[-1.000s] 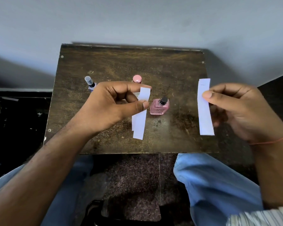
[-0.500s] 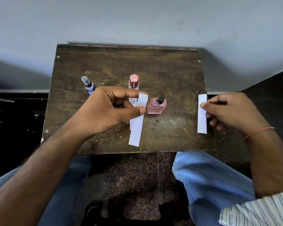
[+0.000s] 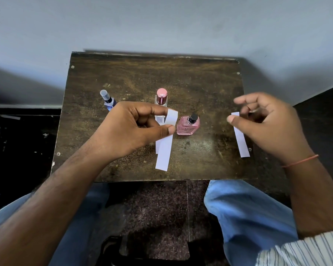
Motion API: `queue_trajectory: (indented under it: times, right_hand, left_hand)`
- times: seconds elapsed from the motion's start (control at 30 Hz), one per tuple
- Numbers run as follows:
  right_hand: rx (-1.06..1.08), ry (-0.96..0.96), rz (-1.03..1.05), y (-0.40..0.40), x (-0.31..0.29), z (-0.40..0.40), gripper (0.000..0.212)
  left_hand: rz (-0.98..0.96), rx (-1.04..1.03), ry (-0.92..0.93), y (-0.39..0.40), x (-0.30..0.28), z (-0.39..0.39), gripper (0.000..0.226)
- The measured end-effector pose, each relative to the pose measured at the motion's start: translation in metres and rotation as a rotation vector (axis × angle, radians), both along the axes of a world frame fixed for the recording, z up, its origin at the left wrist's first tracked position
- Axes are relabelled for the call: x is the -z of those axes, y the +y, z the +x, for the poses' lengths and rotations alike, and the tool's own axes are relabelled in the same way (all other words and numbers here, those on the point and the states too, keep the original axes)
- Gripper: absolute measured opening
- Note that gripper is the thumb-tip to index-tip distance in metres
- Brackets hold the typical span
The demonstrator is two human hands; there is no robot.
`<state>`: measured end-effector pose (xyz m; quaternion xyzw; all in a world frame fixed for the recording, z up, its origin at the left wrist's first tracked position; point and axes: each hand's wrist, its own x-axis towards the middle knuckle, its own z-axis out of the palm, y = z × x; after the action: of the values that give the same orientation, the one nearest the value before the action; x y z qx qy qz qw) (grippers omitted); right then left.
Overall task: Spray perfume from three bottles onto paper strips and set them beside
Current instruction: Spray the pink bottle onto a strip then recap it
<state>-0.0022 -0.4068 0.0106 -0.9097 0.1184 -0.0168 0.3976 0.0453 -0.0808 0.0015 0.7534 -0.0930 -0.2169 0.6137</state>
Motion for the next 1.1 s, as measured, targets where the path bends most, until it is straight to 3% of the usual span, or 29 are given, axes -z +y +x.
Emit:
queue_trajectory:
  times: [0.17,0.33,0.57,0.8,0.9,1.1]
  right_hand:
    - [-0.350,-0.081,0.129,0.049,0.000,-0.004,0.053]
    - [-0.332,-0.083,0.152,0.072,0.016,-0.003,0.039]
    - [-0.152,0.067,0.798,0.066,0.010,0.001,0.028]
    - [-0.245,0.234,1.207,0.069,-0.002,-0.001,0.046]
    - [-0.260,0.240,1.275,0.069,-0.002,0.000,0.049]
    - [-0.243,0.223,1.202,0.071,-0.003,0.001,0.045]
  left_hand:
    - [0.006,0.015,-0.005,-0.001,-0.002,-0.001,0.043]
    - [-0.012,0.052,-0.027,-0.002,-0.003,-0.002,0.032]
    - [-0.042,0.033,-0.054,-0.002,0.001,-0.003,0.030]
    - [-0.058,0.022,0.012,-0.004,0.000,-0.003,0.020]
    - [-0.094,0.057,0.054,-0.006,-0.001,-0.003,0.019]
    - [-0.129,0.090,0.117,-0.006,-0.004,-0.003,0.029]
